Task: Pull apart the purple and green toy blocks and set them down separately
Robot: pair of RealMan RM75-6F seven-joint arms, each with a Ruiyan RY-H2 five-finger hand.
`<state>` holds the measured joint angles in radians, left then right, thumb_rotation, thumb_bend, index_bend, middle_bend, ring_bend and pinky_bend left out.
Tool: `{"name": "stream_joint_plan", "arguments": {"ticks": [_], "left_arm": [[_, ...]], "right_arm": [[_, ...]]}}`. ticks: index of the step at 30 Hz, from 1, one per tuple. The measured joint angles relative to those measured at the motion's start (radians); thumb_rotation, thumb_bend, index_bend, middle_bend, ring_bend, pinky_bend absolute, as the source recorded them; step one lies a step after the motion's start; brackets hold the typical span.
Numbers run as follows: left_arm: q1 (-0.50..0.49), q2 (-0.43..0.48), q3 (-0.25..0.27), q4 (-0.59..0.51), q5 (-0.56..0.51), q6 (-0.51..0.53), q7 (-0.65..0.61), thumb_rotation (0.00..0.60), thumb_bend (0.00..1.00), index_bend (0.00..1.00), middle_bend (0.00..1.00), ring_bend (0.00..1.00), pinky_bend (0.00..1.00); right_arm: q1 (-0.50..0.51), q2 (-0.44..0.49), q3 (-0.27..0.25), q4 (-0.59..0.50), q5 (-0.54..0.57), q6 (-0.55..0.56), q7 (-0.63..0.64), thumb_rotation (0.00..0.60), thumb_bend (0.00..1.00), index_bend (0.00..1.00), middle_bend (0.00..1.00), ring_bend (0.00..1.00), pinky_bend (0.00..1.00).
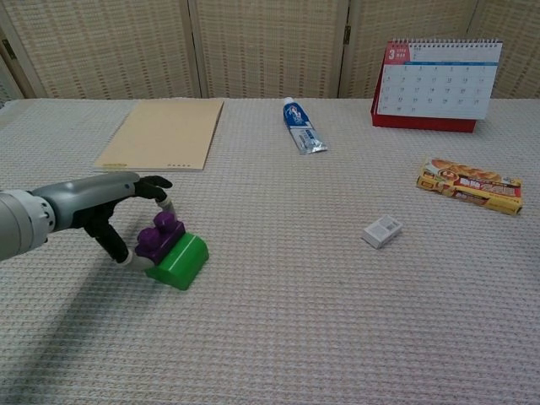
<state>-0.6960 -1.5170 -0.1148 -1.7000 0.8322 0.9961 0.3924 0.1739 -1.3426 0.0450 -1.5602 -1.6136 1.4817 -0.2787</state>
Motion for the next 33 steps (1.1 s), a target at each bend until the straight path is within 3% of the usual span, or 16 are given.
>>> {"name": "stream_joint_plan", "arguments": {"ticks": [13, 21, 26, 33], "left_arm": [[0.021, 0.000, -0.010, 0.025, 0.042, 0.007, -0.069, 0.600, 0.32, 0.55, 0.08, 0.00, 0.01], [0.034, 0.053, -0.052, -0.036, -0.003, -0.016, -0.153, 0.600, 0.33, 0.55, 0.08, 0.00, 0.02], [0.021, 0.071, -0.089, -0.068, -0.094, -0.013, -0.148, 0.600, 0.34, 0.55, 0.08, 0.00, 0.02], [-0.006, 0.109, -0.152, -0.123, -0.220, -0.025, -0.169, 0.600, 0.34, 0.55, 0.09, 0.00, 0.05]], "right_arm": [[0.015, -0.004, -0.001, 0.005, 0.006, -0.032, 0.041, 0.600, 0.33, 0.03, 0.00, 0.00, 0.00], [0.085, -0.060, 0.000, 0.111, 0.009, -0.140, 0.320, 0.600, 0.33, 0.04, 0.00, 0.00, 0.00], [0.149, -0.105, -0.004, 0.174, -0.004, -0.213, 0.566, 0.600, 0.33, 0.04, 0.00, 0.00, 0.00], [0.230, -0.151, -0.005, 0.197, -0.016, -0.286, 0.764, 0.600, 0.33, 0.04, 0.00, 0.00, 0.00]]}}
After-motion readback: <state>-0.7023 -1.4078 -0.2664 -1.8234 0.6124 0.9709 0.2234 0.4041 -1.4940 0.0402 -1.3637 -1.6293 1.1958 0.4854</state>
